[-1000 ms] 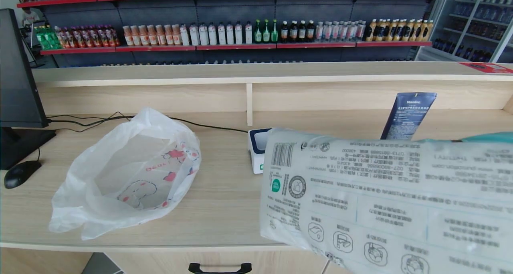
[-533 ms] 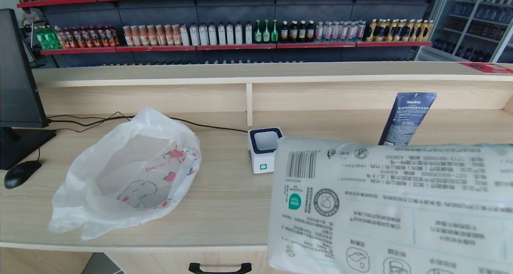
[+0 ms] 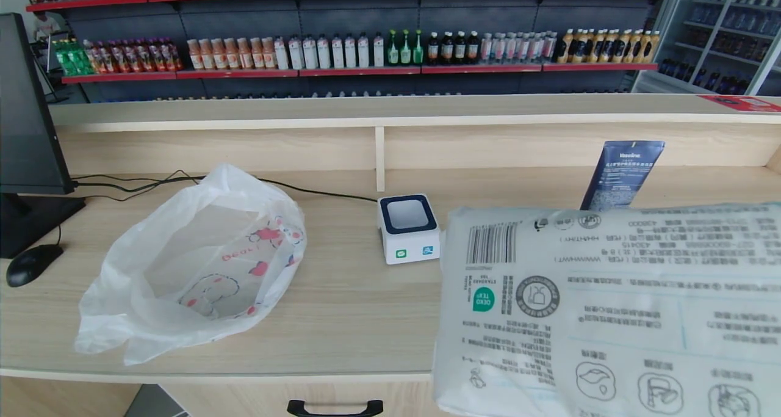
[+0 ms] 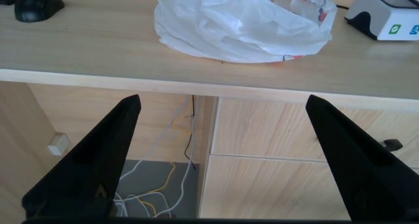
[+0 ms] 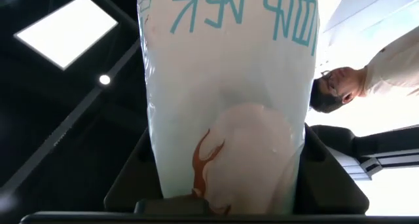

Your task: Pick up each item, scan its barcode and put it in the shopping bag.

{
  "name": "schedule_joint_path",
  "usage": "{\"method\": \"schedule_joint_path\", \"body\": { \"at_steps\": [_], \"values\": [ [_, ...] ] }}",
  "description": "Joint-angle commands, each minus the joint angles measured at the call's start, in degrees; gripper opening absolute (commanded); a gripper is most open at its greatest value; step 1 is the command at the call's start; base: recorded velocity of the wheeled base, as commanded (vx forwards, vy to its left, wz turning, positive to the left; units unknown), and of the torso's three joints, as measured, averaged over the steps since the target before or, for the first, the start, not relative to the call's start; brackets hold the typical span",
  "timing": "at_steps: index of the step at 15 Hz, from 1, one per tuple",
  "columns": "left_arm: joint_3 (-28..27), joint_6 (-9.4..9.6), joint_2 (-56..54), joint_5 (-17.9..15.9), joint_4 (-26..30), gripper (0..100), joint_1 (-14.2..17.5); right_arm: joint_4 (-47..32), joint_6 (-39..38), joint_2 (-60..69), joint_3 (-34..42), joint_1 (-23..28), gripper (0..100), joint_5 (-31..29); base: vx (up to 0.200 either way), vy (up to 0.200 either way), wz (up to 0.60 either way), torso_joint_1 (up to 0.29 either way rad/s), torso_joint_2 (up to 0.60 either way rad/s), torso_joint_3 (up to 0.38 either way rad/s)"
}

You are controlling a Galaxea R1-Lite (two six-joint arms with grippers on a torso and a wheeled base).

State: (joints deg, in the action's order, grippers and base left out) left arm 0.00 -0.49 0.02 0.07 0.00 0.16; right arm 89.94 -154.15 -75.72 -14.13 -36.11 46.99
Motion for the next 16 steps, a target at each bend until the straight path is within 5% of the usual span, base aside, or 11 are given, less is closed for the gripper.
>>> {"method": "schedule_joint_path", "body": {
  "at_steps": [1, 8, 13, 16],
  "values": [
    [0.0, -0.04, -0.02, 0.01, -0.09, 100, 0.02, 0.06, 0.08, 2.5, 1.47, 0.07, 0, 0.03, 0.0, 0.0, 0.0, 0.0, 0.0, 0.0],
    [0.0, -0.04, -0.02, 0.01, 0.0, 100, 0.02, 0.06, 1.4, 2.59, 1.3, 0.95, 0, 0.03, 0.0, 0.0, 0.0, 0.0, 0.0, 0.0],
    [0.0, -0.04, -0.02, 0.01, 0.0, 100, 0.02, 0.06, 30.58, 1.89, 9.29, 1.66, 0, 0.11, 0.0, 0.0, 0.0, 0.0, 0.0, 0.0],
    [0.0, -0.04, -0.02, 0.01, -0.09, 100, 0.02, 0.06, 56.86, 2.68, 13.16, 1.83, 0, 3.02, 0.0, 0.0, 0.0, 0.0, 0.0, 0.0]
  ]
}}
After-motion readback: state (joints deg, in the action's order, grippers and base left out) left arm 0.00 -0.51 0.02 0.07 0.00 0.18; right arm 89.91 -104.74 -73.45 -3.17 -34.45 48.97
